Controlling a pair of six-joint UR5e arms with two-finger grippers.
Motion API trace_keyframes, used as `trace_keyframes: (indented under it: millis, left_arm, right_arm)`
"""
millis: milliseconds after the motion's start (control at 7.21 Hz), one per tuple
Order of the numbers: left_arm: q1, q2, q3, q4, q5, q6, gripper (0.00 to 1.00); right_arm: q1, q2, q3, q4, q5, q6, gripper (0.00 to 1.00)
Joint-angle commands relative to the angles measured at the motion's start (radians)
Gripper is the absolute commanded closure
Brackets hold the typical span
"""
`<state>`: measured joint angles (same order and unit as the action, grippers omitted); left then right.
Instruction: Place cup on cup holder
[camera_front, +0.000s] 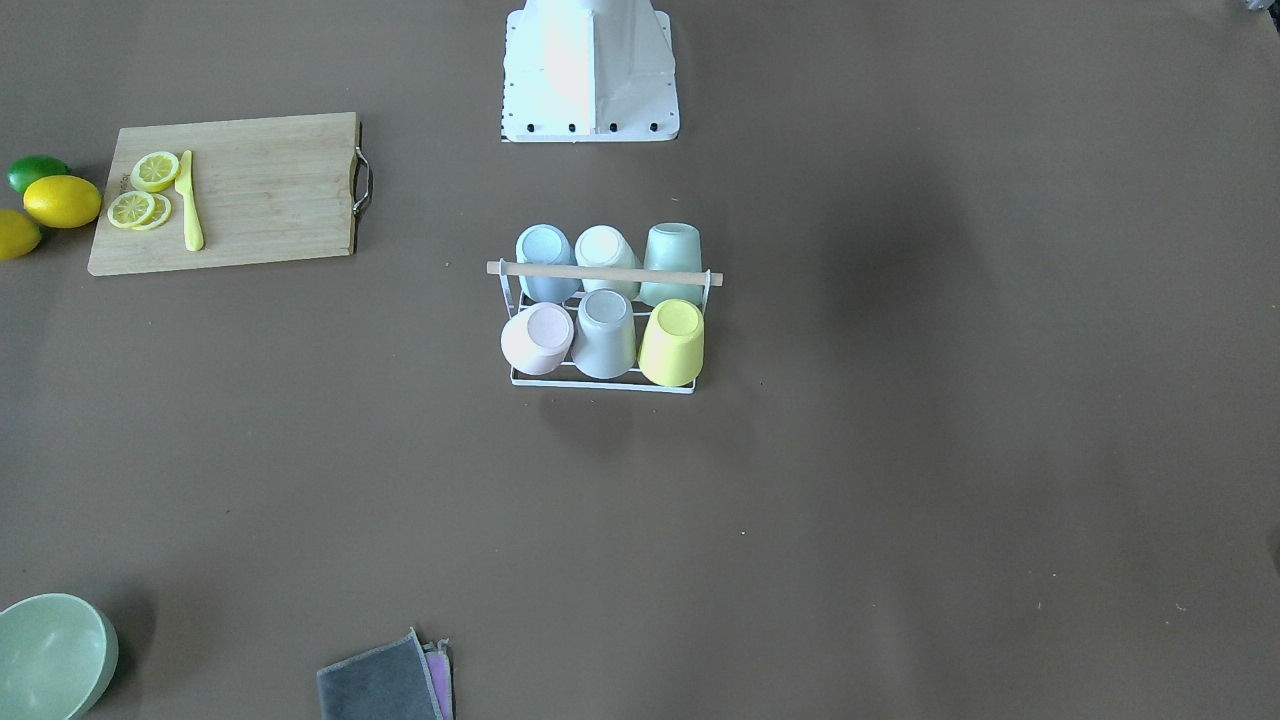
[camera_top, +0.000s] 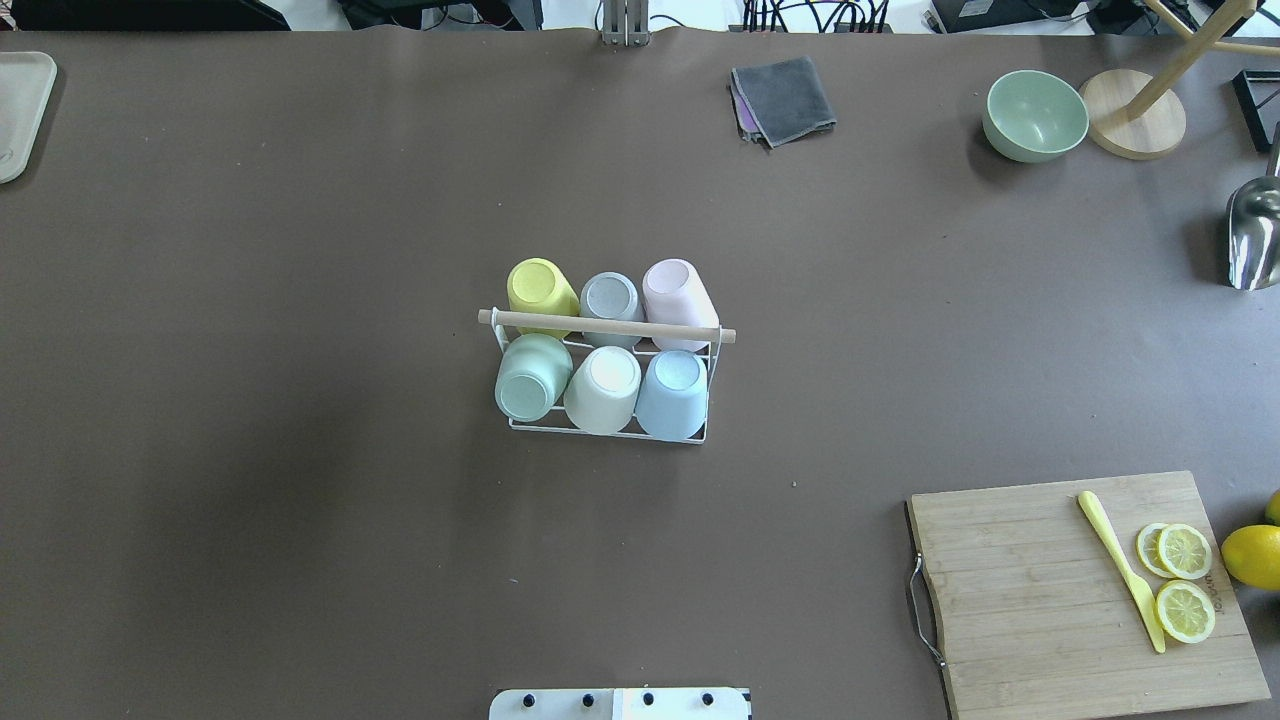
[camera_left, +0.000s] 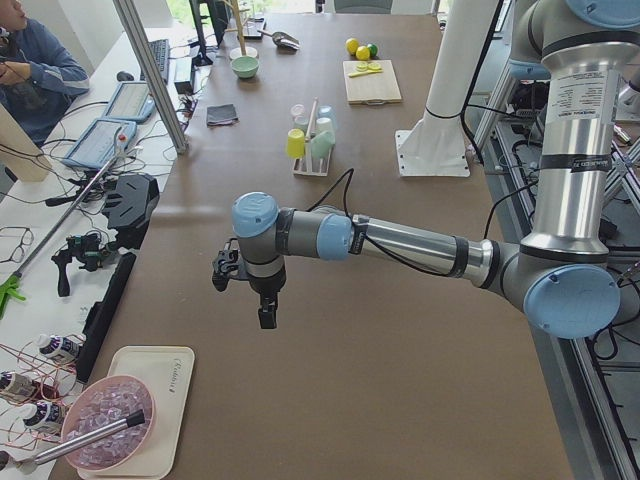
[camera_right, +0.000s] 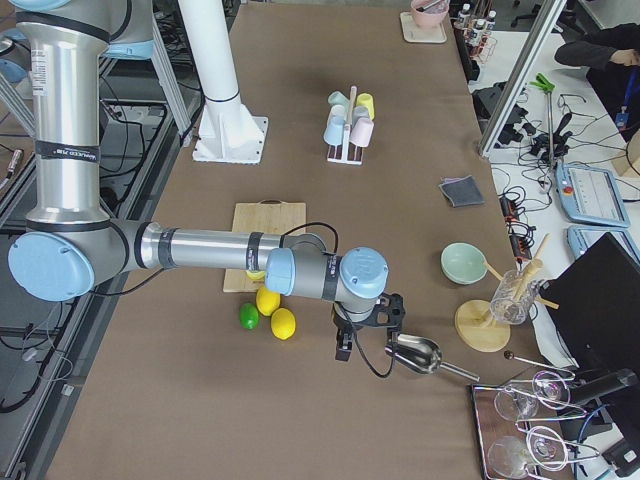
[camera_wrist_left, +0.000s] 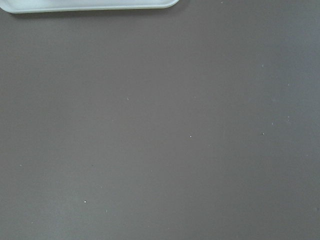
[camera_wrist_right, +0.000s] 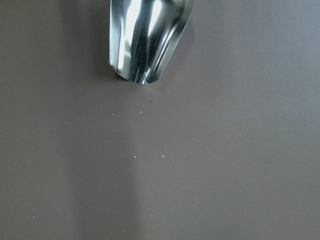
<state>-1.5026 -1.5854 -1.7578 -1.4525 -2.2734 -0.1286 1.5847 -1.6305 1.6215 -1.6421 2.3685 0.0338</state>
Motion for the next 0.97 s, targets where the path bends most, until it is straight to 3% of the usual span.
trace_keyframes:
  millis: [0,833]
  left_arm:
    - [0.001,0.001,-0.003,0.001,0.000,0.000,0.02]
    - [-0.010,0.005,-0.048,0.004,-0.032,0.000,0.02]
  right_arm:
    - [0.000,0.000,0.000,0.001,0.000,0.000,0.00]
    - [-0.002,0.001,-0.006,0.004,0.000,-0.002,0.00]
